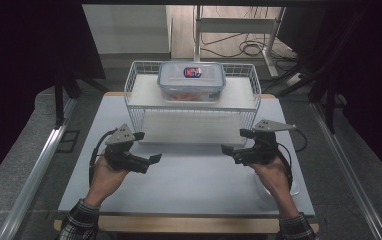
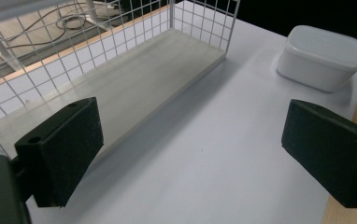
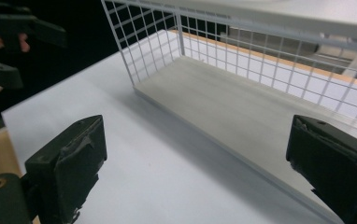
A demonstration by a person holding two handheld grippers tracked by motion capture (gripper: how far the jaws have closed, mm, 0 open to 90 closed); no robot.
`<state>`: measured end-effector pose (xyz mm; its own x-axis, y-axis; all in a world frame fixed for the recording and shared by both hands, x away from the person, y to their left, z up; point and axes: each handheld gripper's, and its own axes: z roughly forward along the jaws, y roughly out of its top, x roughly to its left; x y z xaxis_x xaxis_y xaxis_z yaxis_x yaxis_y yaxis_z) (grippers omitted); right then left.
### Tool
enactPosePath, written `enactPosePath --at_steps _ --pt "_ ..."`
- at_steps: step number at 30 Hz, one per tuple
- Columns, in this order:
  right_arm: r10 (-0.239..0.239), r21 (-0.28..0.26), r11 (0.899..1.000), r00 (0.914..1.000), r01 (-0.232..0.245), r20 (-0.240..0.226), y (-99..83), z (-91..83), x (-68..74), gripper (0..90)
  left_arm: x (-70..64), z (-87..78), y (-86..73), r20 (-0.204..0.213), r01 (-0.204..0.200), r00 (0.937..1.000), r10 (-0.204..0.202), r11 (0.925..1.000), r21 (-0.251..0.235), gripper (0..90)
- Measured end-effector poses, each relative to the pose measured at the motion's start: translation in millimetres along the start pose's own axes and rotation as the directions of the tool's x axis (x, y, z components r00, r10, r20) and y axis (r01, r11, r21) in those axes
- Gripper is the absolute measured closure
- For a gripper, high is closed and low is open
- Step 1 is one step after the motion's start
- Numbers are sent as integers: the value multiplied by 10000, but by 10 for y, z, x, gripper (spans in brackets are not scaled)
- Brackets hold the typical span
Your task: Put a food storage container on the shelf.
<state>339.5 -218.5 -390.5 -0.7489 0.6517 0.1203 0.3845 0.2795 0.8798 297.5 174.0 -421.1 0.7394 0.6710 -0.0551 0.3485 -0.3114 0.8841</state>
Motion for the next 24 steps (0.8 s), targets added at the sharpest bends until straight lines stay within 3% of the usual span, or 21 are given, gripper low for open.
enactPosePath --at_steps 9,17,22,24 --pt "-67 10 10000 9999 67 141 -204 -73 42 52 -71 6 -209 -386 -61 9992 68 9998 201 51" --pt "27 377 9993 9995 -39 319 -395 -68 80 53 -141 -1 -369 -987 -58 9951 60 10000 26 44" --pt "-107 667 9977 9985 72 532 -532 -63 103 53 -152 42 -532 -990 187 9949 -197 9998 -104 50" --pt "-83 764 9971 9986 43 515 -574 -57 105 53 -152 74 -615 -1022 216 9945 -206 9997 87 57"
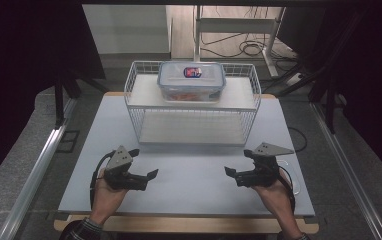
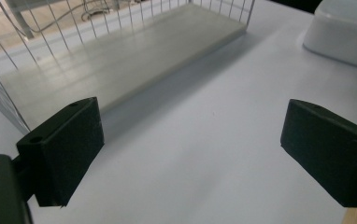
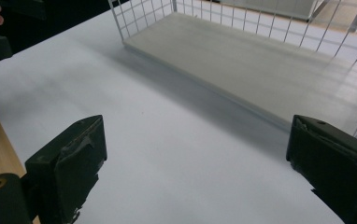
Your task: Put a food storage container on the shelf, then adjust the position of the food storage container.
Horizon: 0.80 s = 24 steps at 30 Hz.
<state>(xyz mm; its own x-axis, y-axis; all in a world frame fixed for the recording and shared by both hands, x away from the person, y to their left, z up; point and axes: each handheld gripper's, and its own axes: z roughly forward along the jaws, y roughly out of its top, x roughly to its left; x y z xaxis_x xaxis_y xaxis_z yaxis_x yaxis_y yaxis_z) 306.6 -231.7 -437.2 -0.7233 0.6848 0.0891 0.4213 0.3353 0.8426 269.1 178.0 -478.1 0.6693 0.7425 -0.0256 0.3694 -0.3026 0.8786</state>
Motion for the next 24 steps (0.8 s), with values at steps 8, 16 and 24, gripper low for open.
enactPosePath --at_steps 8,16,24 --pt "134 624 9979 9992 -157 372 -131 48 -9 29 7 -15 -98 -200 16 9998 -10 9995 321 57" --pt "692 771 9942 9953 -744 683 -147 -48 -74 74 60 -44 -151 -309 202 9993 -191 9991 377 59" --pt "904 1022 9893 9875 -1039 1293 -215 -251 -189 434 55 -12 -182 -144 159 9998 -150 9978 648 60"
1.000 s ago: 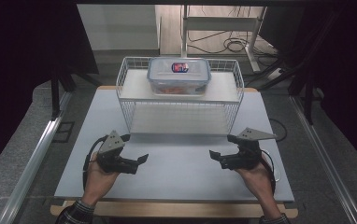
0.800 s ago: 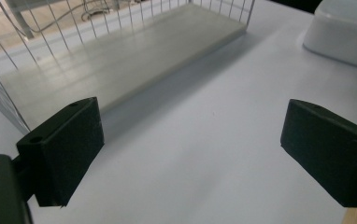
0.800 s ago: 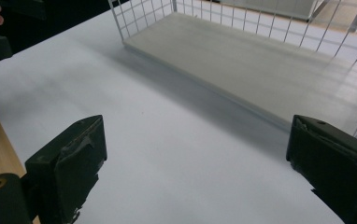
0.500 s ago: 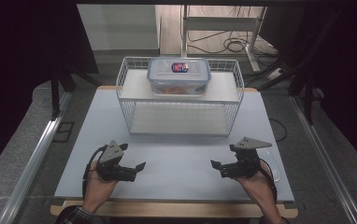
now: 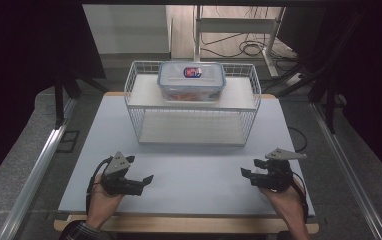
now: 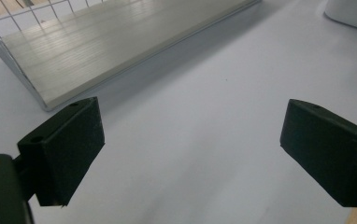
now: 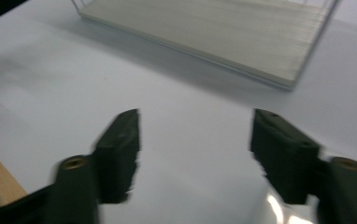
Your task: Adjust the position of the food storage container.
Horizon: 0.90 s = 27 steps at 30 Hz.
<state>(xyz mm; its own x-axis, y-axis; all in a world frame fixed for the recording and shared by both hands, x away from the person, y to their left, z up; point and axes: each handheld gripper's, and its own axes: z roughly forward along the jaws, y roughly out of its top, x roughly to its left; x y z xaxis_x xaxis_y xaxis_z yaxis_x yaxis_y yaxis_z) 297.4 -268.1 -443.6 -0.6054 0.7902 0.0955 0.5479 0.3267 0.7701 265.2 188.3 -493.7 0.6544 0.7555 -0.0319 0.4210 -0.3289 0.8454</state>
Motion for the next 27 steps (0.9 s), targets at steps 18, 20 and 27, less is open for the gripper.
enactPosePath --at_steps 18,20,27 --pt "1332 -279 9911 9554 -1305 2634 -440 -633 -665 894 14 40 -12 344 122 9993 -129 9997 195 61" --pt "1428 -321 9897 9455 -1395 2926 -472 -672 -704 894 19 41 -14 371 155 9992 -162 9997 211 61" --pt "1835 -85 9811 9162 -1932 3562 -616 -694 -857 894 13 59 -18 454 169 9988 -183 9994 304 61"
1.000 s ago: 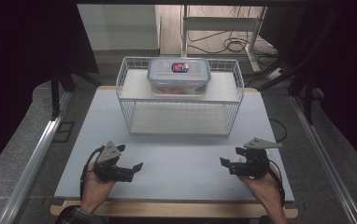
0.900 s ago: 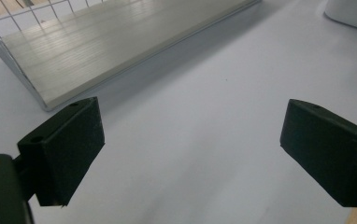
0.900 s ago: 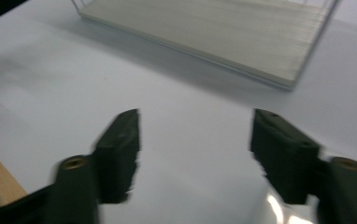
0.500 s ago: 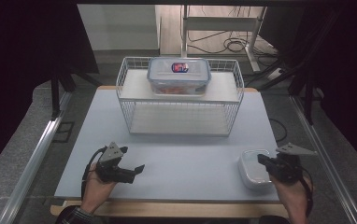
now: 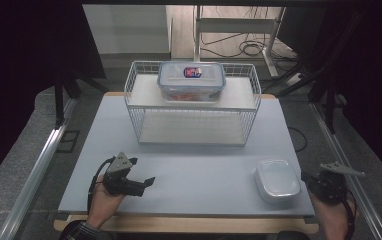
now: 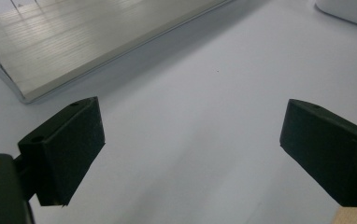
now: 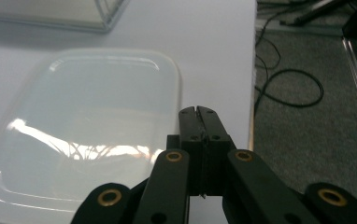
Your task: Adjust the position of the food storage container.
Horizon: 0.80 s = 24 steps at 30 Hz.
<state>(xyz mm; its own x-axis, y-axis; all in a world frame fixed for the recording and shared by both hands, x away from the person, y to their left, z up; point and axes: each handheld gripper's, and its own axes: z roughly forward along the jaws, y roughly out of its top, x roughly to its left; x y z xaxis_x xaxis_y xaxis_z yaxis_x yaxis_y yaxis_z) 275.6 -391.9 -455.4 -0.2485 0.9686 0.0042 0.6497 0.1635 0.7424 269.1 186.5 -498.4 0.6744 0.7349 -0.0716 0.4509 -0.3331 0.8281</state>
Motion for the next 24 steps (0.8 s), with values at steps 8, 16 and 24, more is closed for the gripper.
enactPosePath --at_steps 8,16,24 --pt "-70 431 9990 9994 84 -325 -8 90 73 895 6 17 -4 92 74 9999 -74 10000 60 66" --pt "-260 495 9983 9944 312 -1025 20 181 265 894 -11 45 -6 195 10 9998 -14 9998 202 67" --pt "-511 477 9970 9803 612 -1909 64 293 532 894 -6 60 -3 230 122 9997 -128 9996 260 74"
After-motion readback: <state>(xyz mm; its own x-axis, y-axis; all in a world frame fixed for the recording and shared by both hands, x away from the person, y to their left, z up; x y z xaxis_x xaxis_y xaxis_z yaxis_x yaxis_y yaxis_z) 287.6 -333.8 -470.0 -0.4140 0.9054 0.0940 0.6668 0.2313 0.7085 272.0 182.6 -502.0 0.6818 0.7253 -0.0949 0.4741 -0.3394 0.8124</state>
